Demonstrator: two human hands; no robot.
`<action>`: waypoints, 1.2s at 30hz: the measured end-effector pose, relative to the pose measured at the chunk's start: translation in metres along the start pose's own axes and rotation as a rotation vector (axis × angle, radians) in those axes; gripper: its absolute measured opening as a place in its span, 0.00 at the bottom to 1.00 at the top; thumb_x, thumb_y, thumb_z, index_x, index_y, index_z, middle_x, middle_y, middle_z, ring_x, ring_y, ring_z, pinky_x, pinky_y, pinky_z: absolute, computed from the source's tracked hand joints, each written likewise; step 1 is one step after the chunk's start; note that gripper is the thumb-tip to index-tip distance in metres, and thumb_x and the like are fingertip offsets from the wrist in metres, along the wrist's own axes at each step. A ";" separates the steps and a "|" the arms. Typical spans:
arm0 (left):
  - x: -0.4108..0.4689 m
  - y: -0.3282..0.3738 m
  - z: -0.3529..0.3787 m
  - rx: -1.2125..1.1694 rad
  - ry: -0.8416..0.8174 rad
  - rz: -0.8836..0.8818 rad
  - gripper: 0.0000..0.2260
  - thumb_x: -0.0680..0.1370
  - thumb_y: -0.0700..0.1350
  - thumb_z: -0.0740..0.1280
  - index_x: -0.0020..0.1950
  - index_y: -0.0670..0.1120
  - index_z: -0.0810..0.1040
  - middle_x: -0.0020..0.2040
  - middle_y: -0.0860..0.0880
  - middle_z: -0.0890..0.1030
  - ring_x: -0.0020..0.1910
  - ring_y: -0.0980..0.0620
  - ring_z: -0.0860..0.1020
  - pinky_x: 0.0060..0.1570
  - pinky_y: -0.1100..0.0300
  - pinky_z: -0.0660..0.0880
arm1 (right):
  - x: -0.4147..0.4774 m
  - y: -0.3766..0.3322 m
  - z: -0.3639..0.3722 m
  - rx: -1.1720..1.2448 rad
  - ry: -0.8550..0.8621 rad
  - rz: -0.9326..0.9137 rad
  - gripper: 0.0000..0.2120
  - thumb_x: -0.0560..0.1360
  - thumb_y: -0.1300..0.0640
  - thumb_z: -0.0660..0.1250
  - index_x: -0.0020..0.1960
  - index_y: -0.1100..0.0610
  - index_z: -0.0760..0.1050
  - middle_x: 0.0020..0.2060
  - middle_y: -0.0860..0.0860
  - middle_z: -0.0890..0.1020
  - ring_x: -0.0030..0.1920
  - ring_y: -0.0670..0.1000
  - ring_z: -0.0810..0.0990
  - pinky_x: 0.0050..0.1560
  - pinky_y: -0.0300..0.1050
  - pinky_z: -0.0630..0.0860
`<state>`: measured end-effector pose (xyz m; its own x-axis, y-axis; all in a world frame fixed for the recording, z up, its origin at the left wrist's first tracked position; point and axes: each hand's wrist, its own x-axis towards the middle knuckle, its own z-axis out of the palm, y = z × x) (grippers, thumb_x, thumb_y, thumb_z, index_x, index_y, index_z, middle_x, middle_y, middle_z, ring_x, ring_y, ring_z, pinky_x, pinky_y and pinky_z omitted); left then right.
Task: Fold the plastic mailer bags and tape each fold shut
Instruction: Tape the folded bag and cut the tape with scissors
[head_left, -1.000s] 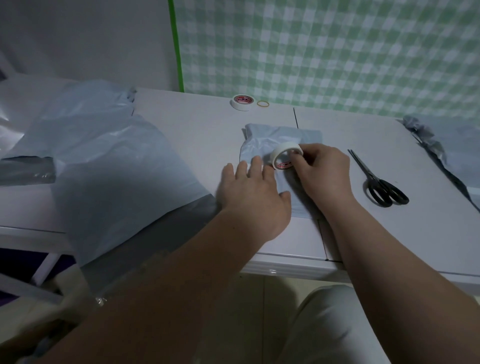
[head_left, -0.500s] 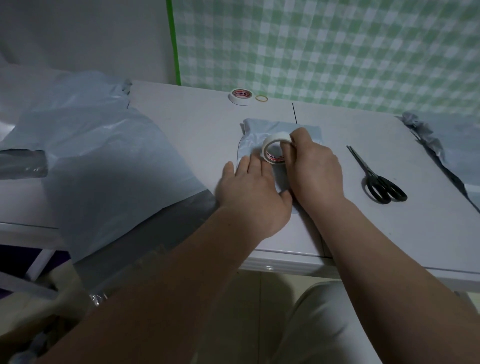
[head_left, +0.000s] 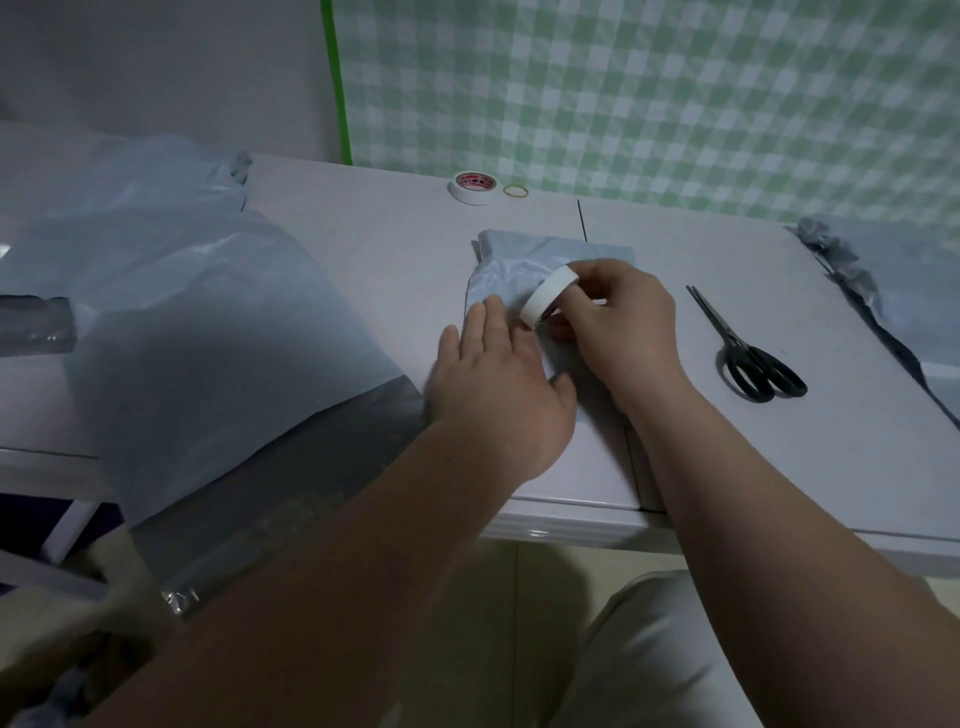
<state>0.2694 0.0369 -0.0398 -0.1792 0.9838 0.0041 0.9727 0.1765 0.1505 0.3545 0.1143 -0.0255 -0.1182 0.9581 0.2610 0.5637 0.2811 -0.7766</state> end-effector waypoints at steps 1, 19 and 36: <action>-0.001 0.000 0.000 -0.004 0.002 -0.009 0.30 0.81 0.57 0.48 0.78 0.42 0.48 0.78 0.42 0.46 0.77 0.46 0.44 0.75 0.47 0.45 | -0.001 0.001 0.001 0.029 -0.002 0.013 0.08 0.73 0.57 0.65 0.49 0.55 0.82 0.42 0.48 0.84 0.44 0.50 0.82 0.54 0.46 0.76; 0.000 -0.001 -0.002 0.020 0.004 0.038 0.31 0.80 0.56 0.50 0.78 0.42 0.47 0.78 0.43 0.48 0.77 0.48 0.47 0.74 0.47 0.44 | -0.001 0.003 0.006 -0.312 0.079 -0.117 0.10 0.78 0.60 0.58 0.38 0.59 0.67 0.39 0.61 0.80 0.37 0.55 0.68 0.36 0.42 0.53; 0.003 0.000 -0.005 0.149 -0.011 0.056 0.32 0.80 0.60 0.45 0.77 0.41 0.49 0.78 0.40 0.49 0.76 0.44 0.50 0.74 0.45 0.43 | 0.006 0.008 -0.029 -0.641 -0.010 -0.116 0.07 0.79 0.61 0.55 0.43 0.59 0.69 0.47 0.63 0.78 0.42 0.61 0.72 0.39 0.46 0.57</action>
<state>0.2685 0.0397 -0.0351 -0.1233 0.9924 -0.0031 0.9924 0.1234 0.0020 0.3818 0.1211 -0.0138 -0.2132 0.9249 0.3148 0.9224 0.2967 -0.2471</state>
